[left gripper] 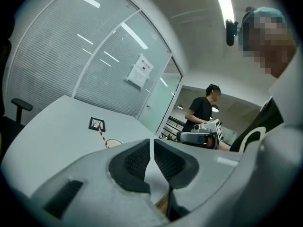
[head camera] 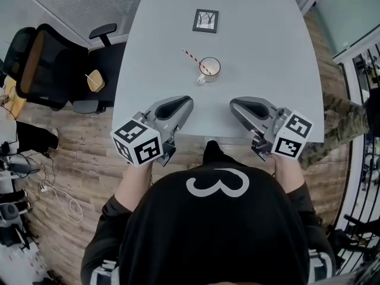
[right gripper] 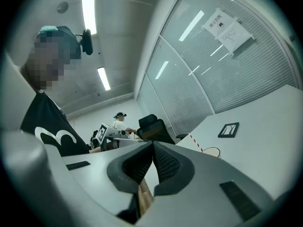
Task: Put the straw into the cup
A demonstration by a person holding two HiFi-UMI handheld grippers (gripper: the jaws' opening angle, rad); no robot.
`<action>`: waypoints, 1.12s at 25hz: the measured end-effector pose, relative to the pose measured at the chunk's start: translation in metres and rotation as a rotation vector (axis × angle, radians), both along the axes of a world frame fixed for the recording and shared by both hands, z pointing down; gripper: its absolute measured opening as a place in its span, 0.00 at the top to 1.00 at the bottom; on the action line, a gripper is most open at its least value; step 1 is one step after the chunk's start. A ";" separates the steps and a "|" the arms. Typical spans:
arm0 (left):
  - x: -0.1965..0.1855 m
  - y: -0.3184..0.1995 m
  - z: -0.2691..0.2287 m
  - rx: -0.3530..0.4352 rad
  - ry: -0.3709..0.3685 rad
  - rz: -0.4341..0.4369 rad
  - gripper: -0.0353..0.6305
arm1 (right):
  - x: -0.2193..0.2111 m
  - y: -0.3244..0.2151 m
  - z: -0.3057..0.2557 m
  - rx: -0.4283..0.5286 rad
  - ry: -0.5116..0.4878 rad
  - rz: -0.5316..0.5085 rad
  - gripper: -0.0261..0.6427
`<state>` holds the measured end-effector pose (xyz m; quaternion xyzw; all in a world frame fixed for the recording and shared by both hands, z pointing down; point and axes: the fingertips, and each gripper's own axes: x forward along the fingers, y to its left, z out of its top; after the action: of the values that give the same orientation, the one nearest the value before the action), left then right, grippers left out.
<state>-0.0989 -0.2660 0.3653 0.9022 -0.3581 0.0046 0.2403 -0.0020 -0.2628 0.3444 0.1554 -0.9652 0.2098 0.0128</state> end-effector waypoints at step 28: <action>0.030 0.091 -0.043 0.157 -0.067 0.180 0.92 | -0.011 0.090 -0.028 0.145 0.005 0.011 0.94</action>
<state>-0.0688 -0.1753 0.3227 0.9460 -0.2828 0.0282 0.1556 -0.0133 -0.1728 0.3162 0.1617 -0.9770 0.1392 0.0030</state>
